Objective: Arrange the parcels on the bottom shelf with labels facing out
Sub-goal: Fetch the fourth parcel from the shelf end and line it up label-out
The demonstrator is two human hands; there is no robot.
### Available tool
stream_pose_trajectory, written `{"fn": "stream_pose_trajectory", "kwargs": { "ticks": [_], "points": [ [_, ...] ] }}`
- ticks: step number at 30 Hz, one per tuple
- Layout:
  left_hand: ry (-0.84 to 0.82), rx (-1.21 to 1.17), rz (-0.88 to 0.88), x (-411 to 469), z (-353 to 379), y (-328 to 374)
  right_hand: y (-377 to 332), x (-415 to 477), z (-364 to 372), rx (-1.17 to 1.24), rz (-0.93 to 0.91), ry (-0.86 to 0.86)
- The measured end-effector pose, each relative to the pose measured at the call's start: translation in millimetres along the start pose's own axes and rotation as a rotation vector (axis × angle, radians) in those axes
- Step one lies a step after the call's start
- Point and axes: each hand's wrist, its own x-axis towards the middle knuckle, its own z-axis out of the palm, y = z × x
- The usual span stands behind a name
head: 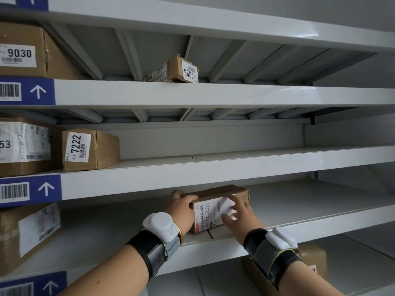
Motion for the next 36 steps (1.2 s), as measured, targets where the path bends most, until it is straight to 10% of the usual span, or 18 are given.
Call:
{"fn": "stream_pose_trajectory", "kwargs": {
  "ticks": [36],
  "points": [
    [0.007, -0.111, -0.025, -36.4, -48.6, -44.9, -55.2, -25.0, 40.9, 0.159, -0.069, -0.186]
  ]
}}
